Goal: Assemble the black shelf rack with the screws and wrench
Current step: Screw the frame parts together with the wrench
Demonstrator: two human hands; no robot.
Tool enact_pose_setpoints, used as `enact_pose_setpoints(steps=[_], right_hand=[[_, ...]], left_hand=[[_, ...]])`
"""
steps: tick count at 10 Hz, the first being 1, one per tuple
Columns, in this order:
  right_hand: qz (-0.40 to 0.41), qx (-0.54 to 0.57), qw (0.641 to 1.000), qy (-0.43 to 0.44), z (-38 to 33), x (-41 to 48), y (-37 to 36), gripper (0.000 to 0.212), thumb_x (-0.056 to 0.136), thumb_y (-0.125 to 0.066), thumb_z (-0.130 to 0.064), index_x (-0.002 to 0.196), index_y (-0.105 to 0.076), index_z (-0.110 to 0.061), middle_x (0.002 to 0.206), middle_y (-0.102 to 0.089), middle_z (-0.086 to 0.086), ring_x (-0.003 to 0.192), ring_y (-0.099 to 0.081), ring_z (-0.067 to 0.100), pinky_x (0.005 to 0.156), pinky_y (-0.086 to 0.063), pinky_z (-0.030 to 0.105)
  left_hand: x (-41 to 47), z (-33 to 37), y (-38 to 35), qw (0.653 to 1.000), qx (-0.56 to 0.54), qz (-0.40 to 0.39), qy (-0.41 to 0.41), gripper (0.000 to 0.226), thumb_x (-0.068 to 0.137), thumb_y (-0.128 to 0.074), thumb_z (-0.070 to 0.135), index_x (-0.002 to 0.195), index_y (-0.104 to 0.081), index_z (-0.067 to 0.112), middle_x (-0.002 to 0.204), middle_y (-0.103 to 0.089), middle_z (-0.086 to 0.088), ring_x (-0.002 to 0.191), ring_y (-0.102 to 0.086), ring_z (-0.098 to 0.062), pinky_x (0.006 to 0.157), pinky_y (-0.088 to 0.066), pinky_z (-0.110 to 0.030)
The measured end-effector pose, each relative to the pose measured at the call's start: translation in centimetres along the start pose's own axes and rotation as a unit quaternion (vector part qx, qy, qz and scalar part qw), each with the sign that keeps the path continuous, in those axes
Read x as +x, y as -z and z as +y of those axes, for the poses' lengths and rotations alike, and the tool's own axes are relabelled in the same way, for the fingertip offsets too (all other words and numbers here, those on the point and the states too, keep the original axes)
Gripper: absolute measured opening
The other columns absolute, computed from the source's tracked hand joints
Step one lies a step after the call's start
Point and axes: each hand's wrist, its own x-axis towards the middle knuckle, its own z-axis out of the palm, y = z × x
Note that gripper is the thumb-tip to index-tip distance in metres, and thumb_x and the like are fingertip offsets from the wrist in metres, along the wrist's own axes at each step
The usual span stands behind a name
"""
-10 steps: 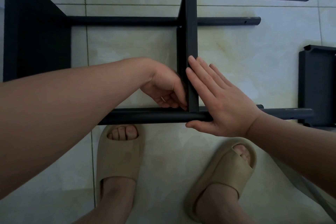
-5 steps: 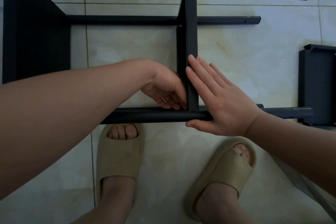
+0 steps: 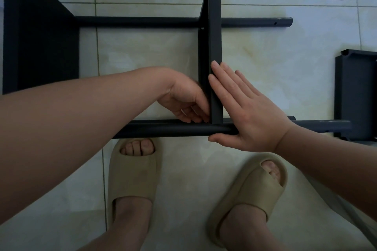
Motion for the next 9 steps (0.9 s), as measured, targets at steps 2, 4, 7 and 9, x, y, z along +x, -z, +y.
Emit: enact_pose_setpoints(steps=[2,4,7,9], right_hand=[[-0.003,-0.004,1.0,0.0,-0.01,-0.01,0.0,0.106,0.091,-0.053,-0.07,0.158,-0.018,0.004,0.168,-0.008,0.022,0.157,-0.005,0.034,0.124,-0.02,0.056],[-0.003,-0.002,1.0,0.0,-0.05,0.0,-0.01,0.106,0.091,-0.053,-0.07,0.158,-0.018,0.005,0.167,-0.009,0.023,0.157,-0.005,0.035,0.123,-0.021,0.056],[-0.004,-0.001,1.0,-0.002,-0.07,0.06,0.04,0.106,0.091,-0.054,-0.07,0.158,-0.018,0.004,0.167,-0.009,0.023,0.157,-0.005,0.035,0.123,-0.021,0.056],[-0.006,-0.002,1.0,-0.003,-0.03,0.04,0.06,0.106,0.091,-0.054,-0.069,0.158,-0.018,0.004,0.167,-0.009,0.022,0.157,-0.005,0.035,0.123,-0.021,0.056]], left_hand=[[-0.28,-0.13,0.39,1.0,-0.014,-0.017,-0.001,0.014,0.093,-0.06,0.008,0.101,-0.069,0.015,0.09,-0.069,0.002,0.083,-0.058,-0.013,0.079,-0.046,-0.027],[0.0,-0.25,0.06,1.0,-0.025,-0.008,-0.013,0.018,0.094,-0.06,0.011,0.111,-0.066,0.014,0.102,-0.066,-0.001,0.094,-0.058,-0.017,0.084,-0.045,-0.029],[-0.31,-0.11,0.43,1.0,-0.008,-0.018,0.005,0.015,0.093,-0.06,0.01,0.103,-0.069,0.016,0.092,-0.07,0.003,0.084,-0.06,-0.013,0.079,-0.047,-0.026],[-0.16,-0.16,-0.03,1.0,-0.017,-0.017,-0.011,0.019,0.095,-0.059,0.014,0.111,-0.068,0.014,0.102,-0.069,-0.001,0.094,-0.062,-0.016,0.089,-0.045,-0.031]])
